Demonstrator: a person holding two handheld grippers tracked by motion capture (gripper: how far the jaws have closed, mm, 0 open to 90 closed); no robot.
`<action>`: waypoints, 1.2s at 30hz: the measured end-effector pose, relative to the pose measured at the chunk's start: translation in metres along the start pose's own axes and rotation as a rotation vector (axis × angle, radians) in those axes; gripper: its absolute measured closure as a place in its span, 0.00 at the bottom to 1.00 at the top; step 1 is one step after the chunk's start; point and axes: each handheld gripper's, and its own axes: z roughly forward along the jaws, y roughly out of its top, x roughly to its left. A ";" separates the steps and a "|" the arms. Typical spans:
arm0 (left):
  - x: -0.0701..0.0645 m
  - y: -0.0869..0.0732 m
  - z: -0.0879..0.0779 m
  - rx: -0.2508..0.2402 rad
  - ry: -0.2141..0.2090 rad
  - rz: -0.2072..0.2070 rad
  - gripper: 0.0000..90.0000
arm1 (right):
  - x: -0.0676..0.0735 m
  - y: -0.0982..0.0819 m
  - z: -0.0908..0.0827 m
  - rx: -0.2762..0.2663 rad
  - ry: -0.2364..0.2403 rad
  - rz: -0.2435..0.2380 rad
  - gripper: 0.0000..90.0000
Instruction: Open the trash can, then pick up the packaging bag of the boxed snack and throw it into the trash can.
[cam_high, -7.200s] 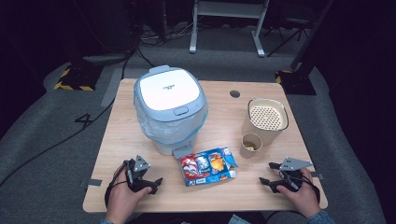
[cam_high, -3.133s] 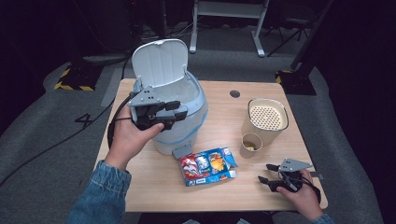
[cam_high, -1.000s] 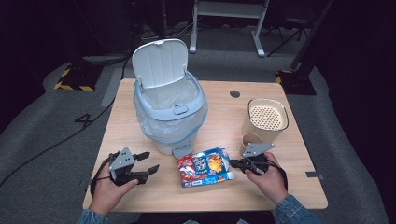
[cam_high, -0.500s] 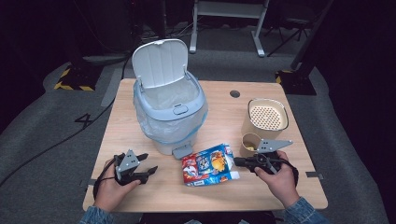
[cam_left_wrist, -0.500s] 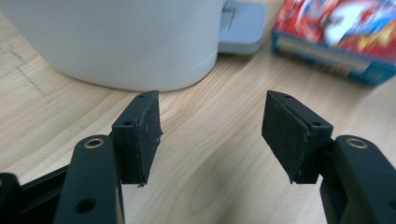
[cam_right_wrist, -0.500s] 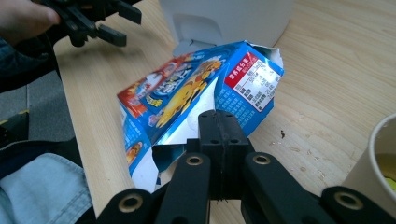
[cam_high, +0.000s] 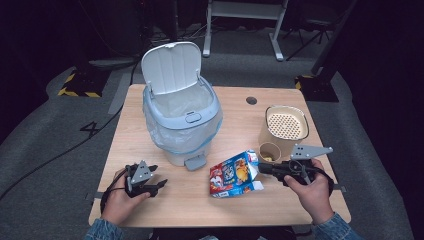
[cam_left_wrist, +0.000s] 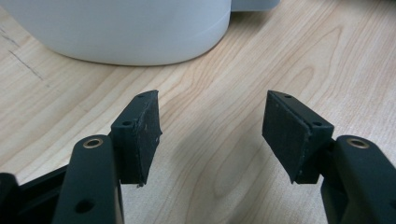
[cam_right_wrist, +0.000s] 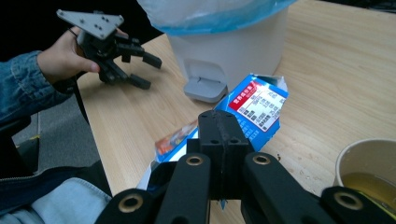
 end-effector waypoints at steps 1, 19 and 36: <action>0.000 0.000 0.001 0.005 -0.002 -0.001 0.42 | 0.001 0.002 -0.002 -0.007 0.000 0.000 1.00; 0.006 0.001 0.005 0.070 -0.030 -0.138 0.37 | 0.015 0.037 -0.027 -0.065 0.005 -0.057 1.00; 0.006 0.001 0.005 0.071 -0.029 -0.146 0.35 | 0.026 0.100 -0.041 -0.132 0.021 -0.115 1.00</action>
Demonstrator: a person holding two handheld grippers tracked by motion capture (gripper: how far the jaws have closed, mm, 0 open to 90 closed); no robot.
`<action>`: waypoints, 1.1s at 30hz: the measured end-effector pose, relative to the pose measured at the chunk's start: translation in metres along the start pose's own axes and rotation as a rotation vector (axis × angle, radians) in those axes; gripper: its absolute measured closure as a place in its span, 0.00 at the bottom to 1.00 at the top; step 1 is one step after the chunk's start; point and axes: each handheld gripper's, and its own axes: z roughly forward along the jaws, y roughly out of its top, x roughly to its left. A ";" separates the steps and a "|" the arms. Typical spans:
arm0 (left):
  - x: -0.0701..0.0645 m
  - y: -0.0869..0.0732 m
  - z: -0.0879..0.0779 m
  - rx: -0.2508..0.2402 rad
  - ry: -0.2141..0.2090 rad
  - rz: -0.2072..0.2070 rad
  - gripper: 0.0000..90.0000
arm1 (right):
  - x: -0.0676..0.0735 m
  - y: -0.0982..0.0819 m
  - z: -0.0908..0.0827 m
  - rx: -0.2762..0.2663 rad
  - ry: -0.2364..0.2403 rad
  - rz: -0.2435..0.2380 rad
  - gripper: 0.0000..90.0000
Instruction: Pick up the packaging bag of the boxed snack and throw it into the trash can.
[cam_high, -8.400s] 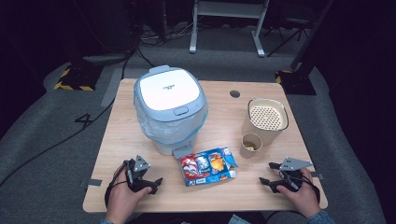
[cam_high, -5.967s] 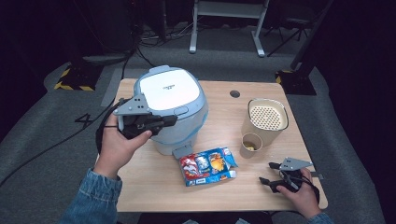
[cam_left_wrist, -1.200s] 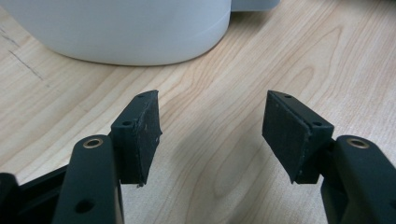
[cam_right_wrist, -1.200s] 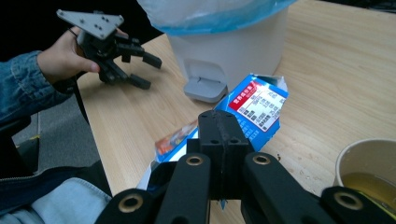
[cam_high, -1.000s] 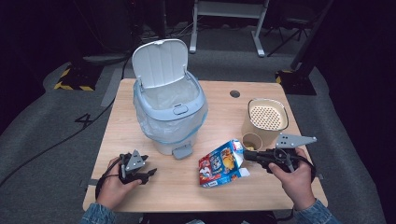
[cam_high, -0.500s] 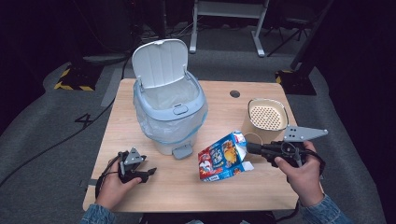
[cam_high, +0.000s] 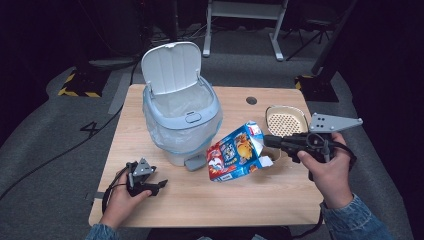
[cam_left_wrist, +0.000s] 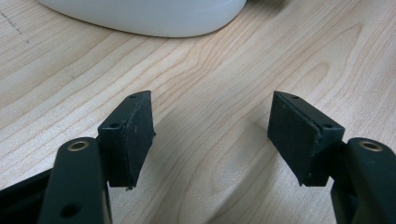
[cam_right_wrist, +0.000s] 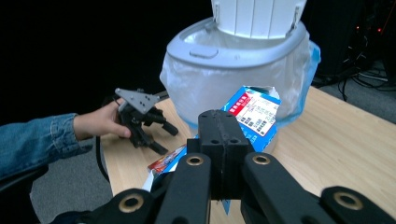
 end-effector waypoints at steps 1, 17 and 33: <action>0.000 0.000 0.000 0.000 0.001 0.001 0.35 | 0.000 0.003 0.000 -0.003 0.001 -0.003 1.00; 0.000 0.000 0.000 0.002 0.005 0.005 0.35 | 0.010 0.070 0.007 -0.091 0.006 -0.003 1.00; -0.001 0.002 0.002 0.000 0.011 -0.004 0.34 | 0.010 0.113 0.024 -0.145 -0.043 -0.003 1.00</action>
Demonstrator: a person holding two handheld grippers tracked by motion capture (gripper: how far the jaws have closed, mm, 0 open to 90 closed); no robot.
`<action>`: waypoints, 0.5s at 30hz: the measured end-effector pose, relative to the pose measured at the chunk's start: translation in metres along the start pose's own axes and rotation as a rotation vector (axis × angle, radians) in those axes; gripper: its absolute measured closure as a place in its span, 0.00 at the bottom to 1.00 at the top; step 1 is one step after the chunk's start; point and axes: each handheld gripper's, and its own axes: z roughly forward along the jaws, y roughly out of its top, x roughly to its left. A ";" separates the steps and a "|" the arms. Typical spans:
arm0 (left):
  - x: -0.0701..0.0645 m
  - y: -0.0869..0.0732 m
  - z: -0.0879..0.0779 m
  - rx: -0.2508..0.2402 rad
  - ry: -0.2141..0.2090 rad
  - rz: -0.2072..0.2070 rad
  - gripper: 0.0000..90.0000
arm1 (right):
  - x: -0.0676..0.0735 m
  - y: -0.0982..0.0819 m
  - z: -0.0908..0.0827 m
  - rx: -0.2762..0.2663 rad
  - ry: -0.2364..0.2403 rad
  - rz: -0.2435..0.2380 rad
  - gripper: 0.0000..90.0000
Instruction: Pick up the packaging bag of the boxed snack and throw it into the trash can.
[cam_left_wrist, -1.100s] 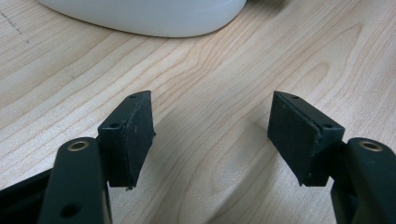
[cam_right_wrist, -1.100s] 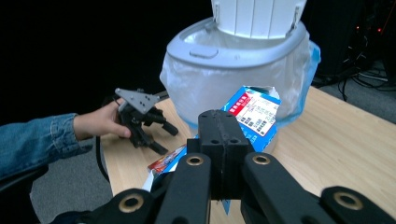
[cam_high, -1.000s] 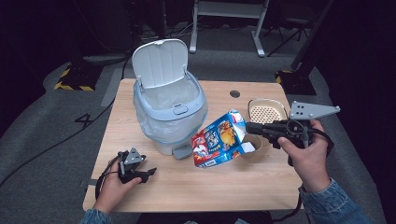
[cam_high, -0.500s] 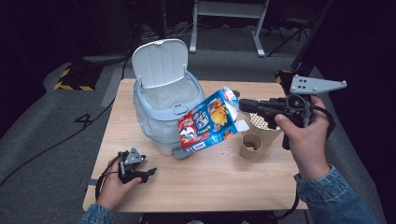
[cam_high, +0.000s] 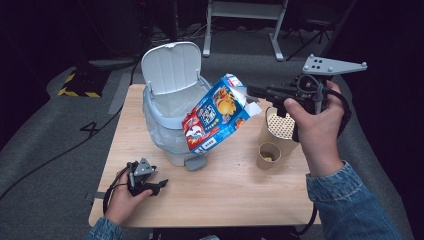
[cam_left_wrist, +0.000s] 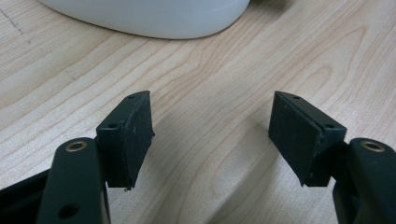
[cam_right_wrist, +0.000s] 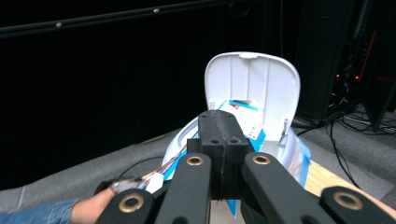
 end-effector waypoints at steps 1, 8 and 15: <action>0.000 0.000 0.000 0.000 0.000 0.000 0.34 | -0.002 0.002 0.002 -0.005 -0.005 -0.001 1.00; 0.000 0.000 0.000 0.001 0.003 -0.001 0.34 | -0.010 0.015 0.010 -0.067 -0.061 0.007 1.00; 0.000 0.000 0.000 0.001 0.002 -0.002 0.34 | -0.023 0.011 0.035 -0.060 -0.159 0.018 1.00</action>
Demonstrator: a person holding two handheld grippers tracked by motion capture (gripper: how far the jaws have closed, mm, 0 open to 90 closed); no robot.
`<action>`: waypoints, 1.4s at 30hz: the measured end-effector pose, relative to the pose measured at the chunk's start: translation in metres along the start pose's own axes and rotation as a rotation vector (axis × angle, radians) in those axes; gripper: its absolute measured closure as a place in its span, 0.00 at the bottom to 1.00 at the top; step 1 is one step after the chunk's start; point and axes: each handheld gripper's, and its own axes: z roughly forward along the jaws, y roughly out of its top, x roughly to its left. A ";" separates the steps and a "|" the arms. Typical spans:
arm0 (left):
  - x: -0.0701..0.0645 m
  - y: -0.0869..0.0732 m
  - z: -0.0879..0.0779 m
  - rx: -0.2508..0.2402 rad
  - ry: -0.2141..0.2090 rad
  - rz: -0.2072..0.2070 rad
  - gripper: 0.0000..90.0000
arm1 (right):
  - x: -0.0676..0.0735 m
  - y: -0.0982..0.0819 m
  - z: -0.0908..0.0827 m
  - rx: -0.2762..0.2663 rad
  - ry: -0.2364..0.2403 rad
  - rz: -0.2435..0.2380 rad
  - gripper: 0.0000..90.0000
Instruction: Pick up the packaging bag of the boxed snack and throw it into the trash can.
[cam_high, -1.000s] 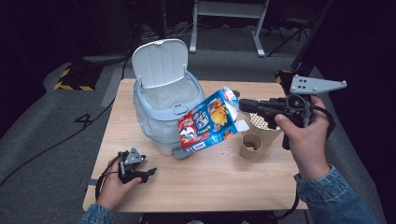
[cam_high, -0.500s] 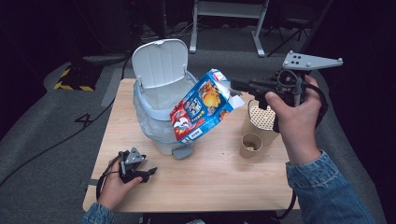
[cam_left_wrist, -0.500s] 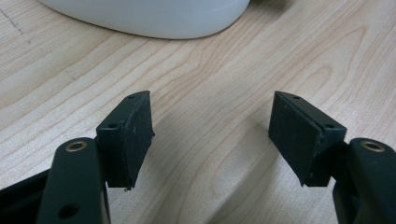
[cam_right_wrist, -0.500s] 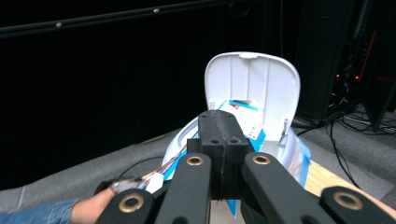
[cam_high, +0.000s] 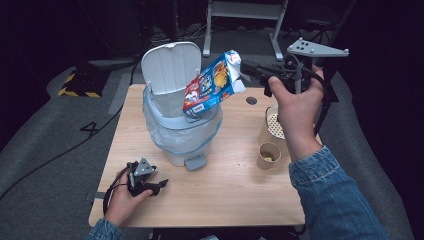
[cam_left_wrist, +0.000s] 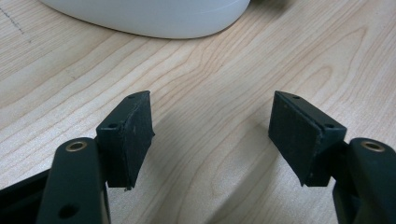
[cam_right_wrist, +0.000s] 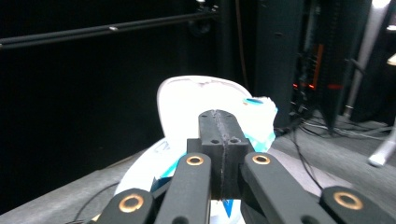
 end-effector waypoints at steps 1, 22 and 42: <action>0.000 0.000 0.000 0.000 0.001 0.000 0.34 | -0.001 -0.001 0.003 0.008 -0.011 0.003 1.00; 0.000 0.000 0.000 0.000 0.002 -0.001 0.34 | 0.000 -0.026 0.022 0.139 -0.205 0.008 1.00; -0.001 0.000 0.000 -0.001 0.002 0.001 0.34 | 0.026 -0.038 0.053 0.178 -0.045 -0.008 1.00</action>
